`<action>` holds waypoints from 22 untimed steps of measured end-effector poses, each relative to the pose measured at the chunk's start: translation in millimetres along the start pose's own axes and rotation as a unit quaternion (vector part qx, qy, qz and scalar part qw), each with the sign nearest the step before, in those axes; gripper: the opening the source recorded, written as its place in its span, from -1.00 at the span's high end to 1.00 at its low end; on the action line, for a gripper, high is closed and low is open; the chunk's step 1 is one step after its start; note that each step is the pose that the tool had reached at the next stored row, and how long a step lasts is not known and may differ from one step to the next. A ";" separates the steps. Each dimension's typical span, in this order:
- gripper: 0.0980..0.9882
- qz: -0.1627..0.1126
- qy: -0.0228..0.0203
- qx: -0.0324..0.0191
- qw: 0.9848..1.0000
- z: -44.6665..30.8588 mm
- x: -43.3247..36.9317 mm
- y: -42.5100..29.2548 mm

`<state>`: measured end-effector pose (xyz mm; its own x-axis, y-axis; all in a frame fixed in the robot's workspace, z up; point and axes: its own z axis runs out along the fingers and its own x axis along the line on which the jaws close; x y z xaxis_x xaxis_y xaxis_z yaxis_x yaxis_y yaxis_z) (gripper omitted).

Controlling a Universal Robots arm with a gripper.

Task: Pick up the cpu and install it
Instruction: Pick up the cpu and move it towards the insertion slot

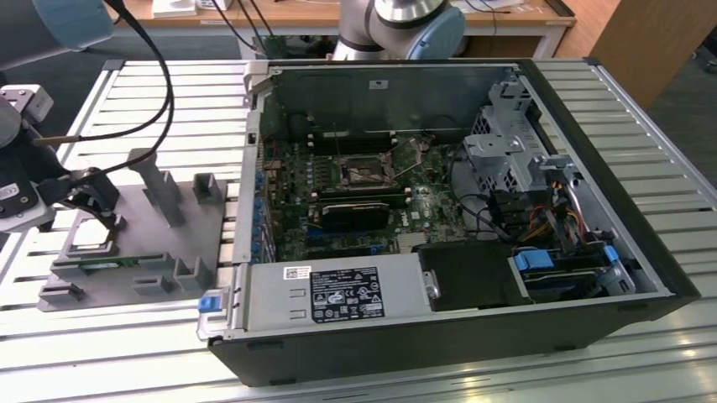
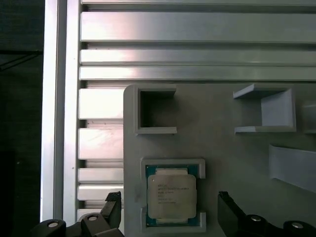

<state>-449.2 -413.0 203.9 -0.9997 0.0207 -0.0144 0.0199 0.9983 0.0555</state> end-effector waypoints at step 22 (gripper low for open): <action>-0.71 0.001 0.000 0.000 1.000 8.4 -1.5 -0.4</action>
<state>-447.6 -413.0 195.6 -0.9996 0.0223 -0.0145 0.0214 0.9982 0.0555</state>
